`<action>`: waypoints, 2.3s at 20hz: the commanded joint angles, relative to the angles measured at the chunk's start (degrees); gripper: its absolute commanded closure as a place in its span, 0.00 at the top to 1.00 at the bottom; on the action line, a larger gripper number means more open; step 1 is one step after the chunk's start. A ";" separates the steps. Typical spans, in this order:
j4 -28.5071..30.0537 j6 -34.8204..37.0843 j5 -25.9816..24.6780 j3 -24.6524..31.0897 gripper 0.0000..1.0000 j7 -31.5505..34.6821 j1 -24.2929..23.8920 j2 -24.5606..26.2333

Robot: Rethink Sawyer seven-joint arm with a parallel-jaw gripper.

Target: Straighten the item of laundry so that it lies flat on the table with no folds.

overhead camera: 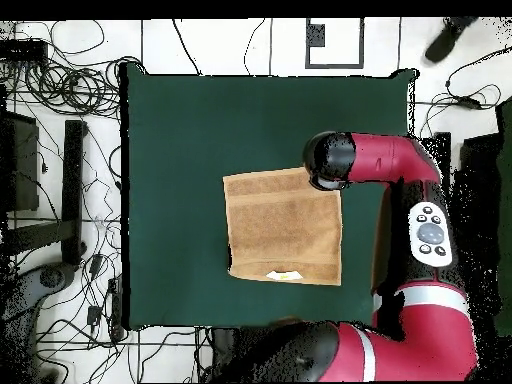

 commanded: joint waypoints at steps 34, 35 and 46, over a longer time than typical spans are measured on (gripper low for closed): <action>-11.55 0.95 4.51 -1.62 1.00 8.21 5.87 8.87; -11.92 1.22 4.52 -1.59 1.00 8.05 5.85 9.03; -9.48 6.08 7.57 -1.39 1.00 8.97 6.59 9.94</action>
